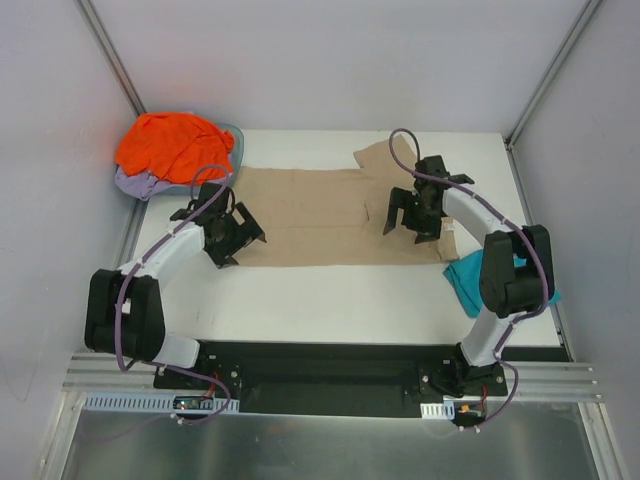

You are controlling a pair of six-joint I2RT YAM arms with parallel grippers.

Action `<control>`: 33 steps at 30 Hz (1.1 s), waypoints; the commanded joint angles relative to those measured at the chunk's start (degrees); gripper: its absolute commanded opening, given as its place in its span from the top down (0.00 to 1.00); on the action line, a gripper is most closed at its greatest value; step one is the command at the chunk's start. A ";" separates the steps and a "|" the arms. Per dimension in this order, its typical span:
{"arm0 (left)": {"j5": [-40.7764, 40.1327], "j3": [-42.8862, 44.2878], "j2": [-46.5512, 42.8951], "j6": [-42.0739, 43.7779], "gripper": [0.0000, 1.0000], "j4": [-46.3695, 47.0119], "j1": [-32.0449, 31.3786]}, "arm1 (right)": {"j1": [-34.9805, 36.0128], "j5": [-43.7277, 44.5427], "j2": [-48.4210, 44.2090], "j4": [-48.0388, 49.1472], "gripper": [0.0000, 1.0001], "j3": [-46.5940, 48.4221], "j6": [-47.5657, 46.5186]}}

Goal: Fold and stack the t-shirts
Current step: Fold the flattened tshirt in 1/3 of the way

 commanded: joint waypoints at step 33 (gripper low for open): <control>-10.82 -5.97 7.03 1.97 0.01 -5.44 0.18 | 1.01 0.95 -10.66 -5.19 0.03 -23.91 5.93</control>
